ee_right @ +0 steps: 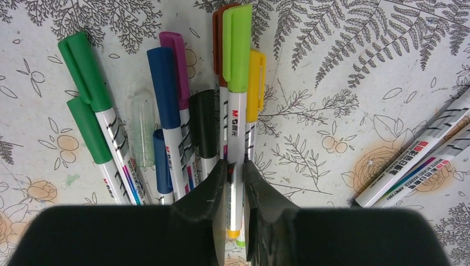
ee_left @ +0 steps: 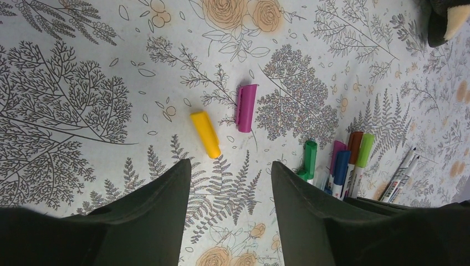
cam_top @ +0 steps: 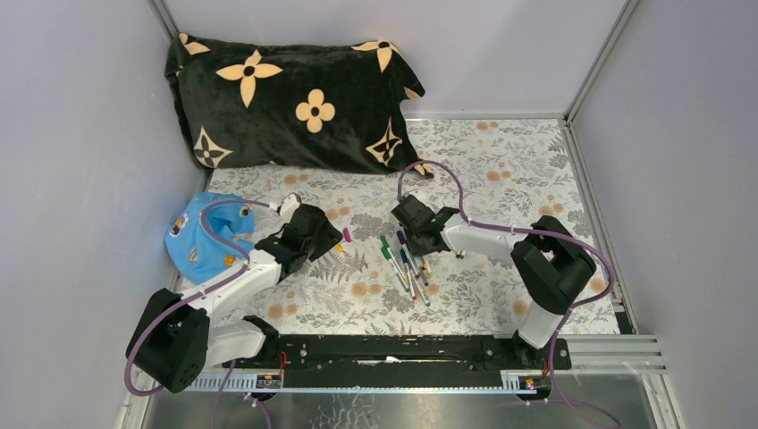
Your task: Open the pen caps
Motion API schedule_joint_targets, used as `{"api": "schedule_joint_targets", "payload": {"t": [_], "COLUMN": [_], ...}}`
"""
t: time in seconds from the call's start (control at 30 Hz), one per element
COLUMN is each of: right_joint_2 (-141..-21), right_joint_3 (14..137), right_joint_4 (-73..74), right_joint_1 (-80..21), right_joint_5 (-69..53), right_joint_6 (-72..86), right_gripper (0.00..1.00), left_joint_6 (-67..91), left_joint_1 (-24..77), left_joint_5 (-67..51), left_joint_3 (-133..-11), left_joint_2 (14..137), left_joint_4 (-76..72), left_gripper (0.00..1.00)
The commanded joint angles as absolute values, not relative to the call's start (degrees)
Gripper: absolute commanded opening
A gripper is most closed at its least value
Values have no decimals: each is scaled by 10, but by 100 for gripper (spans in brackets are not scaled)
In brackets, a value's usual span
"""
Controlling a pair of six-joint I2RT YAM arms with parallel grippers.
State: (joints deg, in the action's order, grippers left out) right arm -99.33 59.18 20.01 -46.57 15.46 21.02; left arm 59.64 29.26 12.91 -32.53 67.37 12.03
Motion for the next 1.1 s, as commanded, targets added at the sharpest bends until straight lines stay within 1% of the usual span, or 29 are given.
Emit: {"api": "schedule_joint_targets", "payload": {"t": [0.0, 0.17, 0.37, 0.63, 0.9, 1.07], "right_joint_2": [-979, -935, -896, -871, -868, -874], "right_joint_3": [578, 578, 593, 602, 614, 626], "right_joint_4": [225, 233, 253, 251, 236, 234], "right_joint_1": [-471, -477, -490, -519, -562, -577], "right_joint_5": [173, 177, 172, 144, 135, 133], "right_joint_6": [211, 202, 204, 222, 247, 254], "right_gripper": [12, 11, 11, 7, 6, 2], "left_joint_6": [594, 580, 581, 617, 677, 694], "left_joint_1": [299, 303, 312, 351, 379, 392], "left_joint_5": [128, 110, 36, -21, -35, -34], "left_joint_3": [-327, -346, -353, -369, -373, -377], "left_joint_2": [667, 664, 674, 719, 775, 799], "left_joint_4": [107, 102, 27, -56, -118, -136], "left_gripper": [62, 62, 62, 62, 62, 62]}}
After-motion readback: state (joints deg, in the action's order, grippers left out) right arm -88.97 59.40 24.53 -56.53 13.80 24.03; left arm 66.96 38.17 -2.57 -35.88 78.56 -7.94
